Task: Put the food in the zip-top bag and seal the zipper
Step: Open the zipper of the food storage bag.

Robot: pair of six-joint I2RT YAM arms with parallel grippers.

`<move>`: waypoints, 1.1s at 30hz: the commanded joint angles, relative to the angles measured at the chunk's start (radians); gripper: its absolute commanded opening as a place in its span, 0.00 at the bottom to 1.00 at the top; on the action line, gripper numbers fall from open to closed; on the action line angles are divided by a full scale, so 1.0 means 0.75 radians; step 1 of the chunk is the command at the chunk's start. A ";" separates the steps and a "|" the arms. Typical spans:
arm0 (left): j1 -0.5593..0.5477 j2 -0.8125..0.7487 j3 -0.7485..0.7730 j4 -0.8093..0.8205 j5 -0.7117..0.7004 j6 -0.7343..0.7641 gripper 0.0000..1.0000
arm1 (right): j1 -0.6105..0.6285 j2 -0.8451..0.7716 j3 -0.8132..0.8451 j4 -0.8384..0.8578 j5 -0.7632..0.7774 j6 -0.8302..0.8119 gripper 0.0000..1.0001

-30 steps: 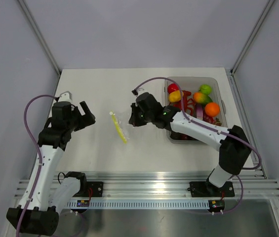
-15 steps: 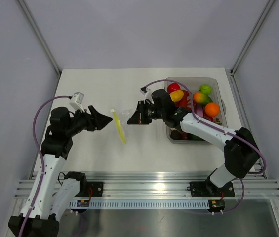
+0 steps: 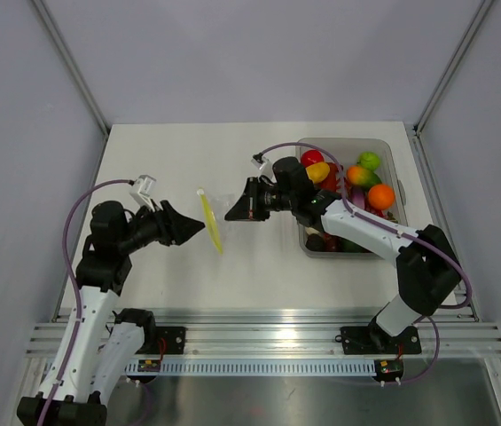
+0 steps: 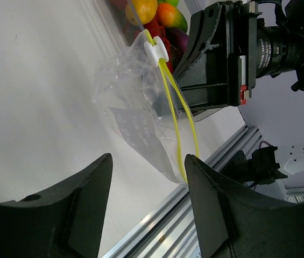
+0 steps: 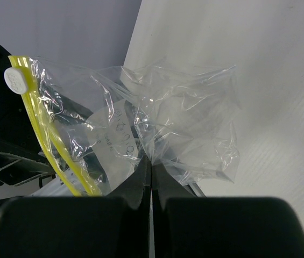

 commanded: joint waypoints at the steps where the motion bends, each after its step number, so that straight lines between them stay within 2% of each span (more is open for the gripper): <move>1: -0.005 -0.021 -0.016 0.057 0.073 -0.003 0.59 | -0.009 0.012 0.065 0.066 -0.033 0.028 0.00; 11: -0.017 -0.007 -0.040 0.153 0.106 -0.069 0.53 | -0.009 0.016 0.071 0.070 -0.039 0.044 0.00; 15: -0.033 -0.003 -0.038 0.169 0.100 -0.081 0.52 | -0.009 0.022 0.071 0.072 -0.043 0.048 0.00; 22: -0.080 0.022 -0.042 0.183 0.053 -0.085 0.47 | -0.009 0.033 0.071 0.086 -0.058 0.056 0.00; 29: -0.123 0.067 -0.069 0.230 -0.017 -0.112 0.36 | -0.009 0.028 0.074 0.088 -0.080 0.052 0.00; 32: -0.127 0.093 -0.075 0.261 -0.039 -0.138 0.30 | -0.009 0.022 0.063 0.086 -0.086 0.046 0.00; 33: -0.129 0.100 -0.075 0.269 -0.045 -0.152 0.25 | -0.009 0.024 0.061 0.082 -0.086 0.046 0.00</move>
